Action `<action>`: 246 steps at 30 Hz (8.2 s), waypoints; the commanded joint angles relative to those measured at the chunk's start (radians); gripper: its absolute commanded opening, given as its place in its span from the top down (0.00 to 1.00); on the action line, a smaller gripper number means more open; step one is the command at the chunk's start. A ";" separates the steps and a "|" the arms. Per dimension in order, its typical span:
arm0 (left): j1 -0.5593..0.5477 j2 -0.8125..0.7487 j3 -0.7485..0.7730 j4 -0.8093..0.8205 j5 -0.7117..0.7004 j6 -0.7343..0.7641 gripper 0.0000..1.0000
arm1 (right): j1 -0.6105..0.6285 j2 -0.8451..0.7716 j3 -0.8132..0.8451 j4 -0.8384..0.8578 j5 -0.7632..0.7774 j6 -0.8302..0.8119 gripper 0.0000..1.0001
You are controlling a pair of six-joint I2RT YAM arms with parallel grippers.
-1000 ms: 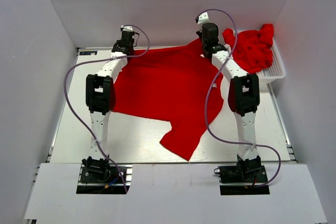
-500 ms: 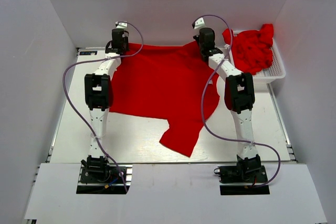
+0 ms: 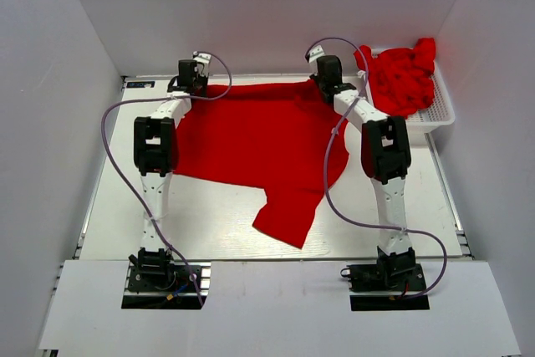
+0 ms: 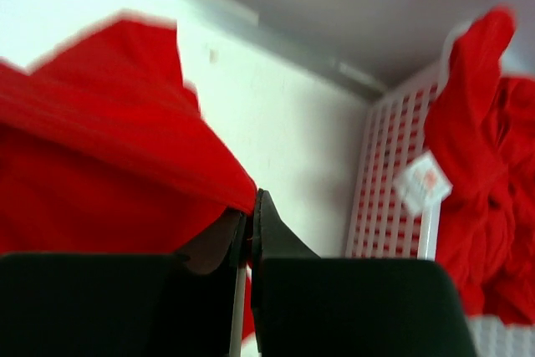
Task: Fold and stack the t-shirts
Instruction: Grap the side of the flattened tshirt furthest away from the robot with both arms, then fold the flattened tshirt in 1/3 of the way
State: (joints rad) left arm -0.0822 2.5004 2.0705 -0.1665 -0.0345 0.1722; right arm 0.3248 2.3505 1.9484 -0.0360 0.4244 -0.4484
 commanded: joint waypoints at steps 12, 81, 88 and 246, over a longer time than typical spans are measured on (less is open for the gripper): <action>0.016 -0.198 -0.079 -0.111 0.070 0.104 1.00 | 0.007 -0.276 -0.229 -0.228 -0.067 0.160 1.00; 0.071 -0.344 -0.141 -0.372 0.111 0.319 1.00 | 0.131 -0.263 -0.088 -1.096 -0.432 0.372 1.00; 0.071 -0.344 -0.228 -0.410 0.120 0.351 1.00 | 0.132 -0.264 -0.120 -1.082 -0.472 0.367 1.00; 0.131 -0.282 -0.142 -0.473 0.297 -0.151 0.00 | 0.034 -0.324 -0.445 -0.475 -0.242 1.022 1.00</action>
State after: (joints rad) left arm 0.0502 2.2398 1.9366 -0.6632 0.2512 0.0181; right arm 0.3557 2.0338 1.4906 -0.5205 0.1577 0.5522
